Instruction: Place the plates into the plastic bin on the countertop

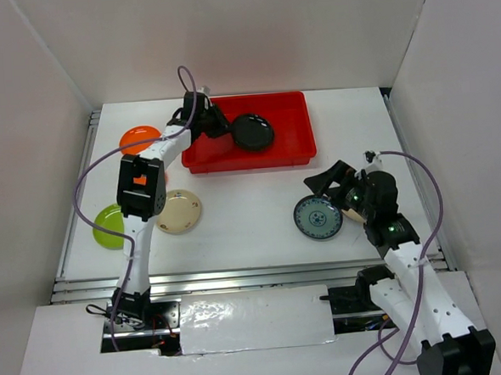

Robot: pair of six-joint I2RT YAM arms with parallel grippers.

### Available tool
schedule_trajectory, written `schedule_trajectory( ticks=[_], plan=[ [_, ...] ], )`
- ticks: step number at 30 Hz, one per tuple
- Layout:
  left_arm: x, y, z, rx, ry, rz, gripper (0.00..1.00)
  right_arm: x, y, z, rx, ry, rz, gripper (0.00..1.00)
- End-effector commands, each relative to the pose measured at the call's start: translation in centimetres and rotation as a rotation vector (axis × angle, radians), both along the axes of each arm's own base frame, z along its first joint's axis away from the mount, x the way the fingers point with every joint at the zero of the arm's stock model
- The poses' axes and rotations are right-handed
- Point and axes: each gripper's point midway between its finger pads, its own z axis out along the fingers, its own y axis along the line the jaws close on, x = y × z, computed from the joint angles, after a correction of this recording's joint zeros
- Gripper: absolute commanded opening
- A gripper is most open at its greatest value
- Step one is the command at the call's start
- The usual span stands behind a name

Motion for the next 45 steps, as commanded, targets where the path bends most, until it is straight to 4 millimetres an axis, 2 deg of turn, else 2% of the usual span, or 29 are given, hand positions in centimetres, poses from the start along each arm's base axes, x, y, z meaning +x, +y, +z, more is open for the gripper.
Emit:
schedule_trajectory(
  ticks=[1,2,4,5,6,8,10,11,12,13,14,15,16,17,18,19,20,22,23,24,25,31,33,34,37,41,42,43,45],
  plan=[
    [1.5,-1.9,5.0,-0.051,-0.167,-0.071,0.37,-0.8,-0.6,0.4,-0.037,-0.025,-0.018,1.0],
    [1.5,-2.1,4.8,-0.041,-0.167,-0.078,0.46,-1.0,-0.9,-0.2,-0.046,0.004,-0.034,1.0],
    [1.2,-1.8,4.1,-0.016,-0.145,-0.059,0.73,-1.0,-2.0,-0.5,-0.064,0.029,-0.102,1.0],
    [0.8,-1.6,3.6,0.003,-0.134,-0.054,0.97,-1.6,-2.5,-1.7,-0.072,0.094,-0.137,1.0],
    [0.6,-1.3,4.4,0.015,-0.144,-0.044,0.99,-1.8,-3.0,-1.9,-0.08,0.119,-0.168,1.0],
    [0.0,-0.8,5.6,0.061,-0.161,-0.012,0.99,-2.6,-4.6,-3.7,-0.104,0.216,-0.277,1.0],
    [-1.0,-0.4,6.0,0.116,-0.143,0.009,0.99,-3.8,-5.2,-5.2,-0.092,0.3,-0.338,1.0],
    [-1.2,0.5,7.6,0.17,-0.165,0.059,0.99,-4.2,-5.8,-6.1,-0.099,0.329,-0.372,1.0],
    [-1.8,0.2,8.2,0.201,-0.165,0.069,0.99,-4.6,-6.1,-6.4,-0.086,0.335,-0.402,1.0],
    [-3.0,0.8,7.7,0.25,-0.116,0.083,0.99,-5.1,-6.3,-6.9,-0.076,0.353,-0.422,1.0],
    [-3.7,1.3,9.6,0.272,-0.13,0.105,0.99,-5.8,-6.4,-8.0,-0.06,0.391,-0.446,1.0],
    [-4.3,1.7,10.2,0.308,-0.132,0.14,0.99,-6.1,-6.6,-8.0,-0.04,0.385,-0.469,1.0],
    [-5.3,2.2,10.2,0.334,-0.109,0.149,0.99,-6.4,-6.6,-8.2,-0.013,0.391,-0.485,1.0],
    [-6.8,2.6,11.8,0.336,-0.116,0.156,0.99,-6.9,-6.7,-9.3,-0.014,0.415,-0.493,1.0],
    [-7.8,2.7,12.3,0.348,-0.118,0.156,0.99,-7.0,-6.7,-9.4,0.001,0.402,-0.498,1.0],
    [-9.3,3.3,11.3,0.376,-0.086,0.153,0.99,-7.2,-6.8,-9.8,0.017,0.412,-0.514,1.0],
    [-10.7,3.5,13.7,0.367,-0.125,0.157,0.99,-7.5,-7.0,-10.7,0.013,0.428,-0.525,1.0],
    [-13.2,4.6,14.7,0.394,-0.132,0.18,0.99,-7.8,-7.4,-12.5,0.003,0.473,-0.559,1.0],
    [-14.1,4.8,14.8,0.399,-0.129,0.171,0.99,-7.8,-7.4,-13.1,-0.003,0.492,-0.564,1.0],
    [-15.3,5.3,13.5,0.427,-0.103,0.166,0.99,-7.9,-7.4,-13.7,-0.003,0.515,-0.572,1.0],
    [-16.3,5.7,15.2,0.414,-0.136,0.176,0.99,-7.8,-7.3,-14.1,-0.001,0.522,-0.569,0.98],
    [-20.6,7.9,14.8,0.407,-0.156,0.192,0.99,-7.0,-7.4,-14.3,0.01,0.5,-0.6,0.92],
    [-21.5,8.3,14.7,0.404,-0.16,0.187,0.99,-6.5,-7.0,-14.5,0.031,0.49,-0.581,0.89],
    [-21.7,8.3,14.8,0.402,-0.164,0.183,0.99,-6.6,-6.7,-15.3,0.029,0.508,-0.57,0.85],
    [-22.0,7.8,15.0,0.373,-0.187,0.137,0.99,-6.7,-6.5,-17.2,0.008,0.563,-0.568,0.79],
    [-21.8,8.0,15.0,0.353,-0.19,0.129,0.99,-6.6,-6.6,-18.3,-0.007,0.578,-0.588,0.71],
    [-21.7,8.1,14.9,0.354,-0.189,0.128,0.99,-6.5,-6.6,-18.2,-0.002,0.57,-0.595,0.67],
    [-21.6,8.1,15.1,0.349,-0.193,0.13,0.99,-6.4,-6.5,-18.1,0.006,0.558,-0.593,0.54],
    [-21.5,8.0,14.8,0.348,-0.185,0.124,0.99,-6.3,-6.5,-18.1,0.015,0.543,-0.598,0.39]
  ],
)
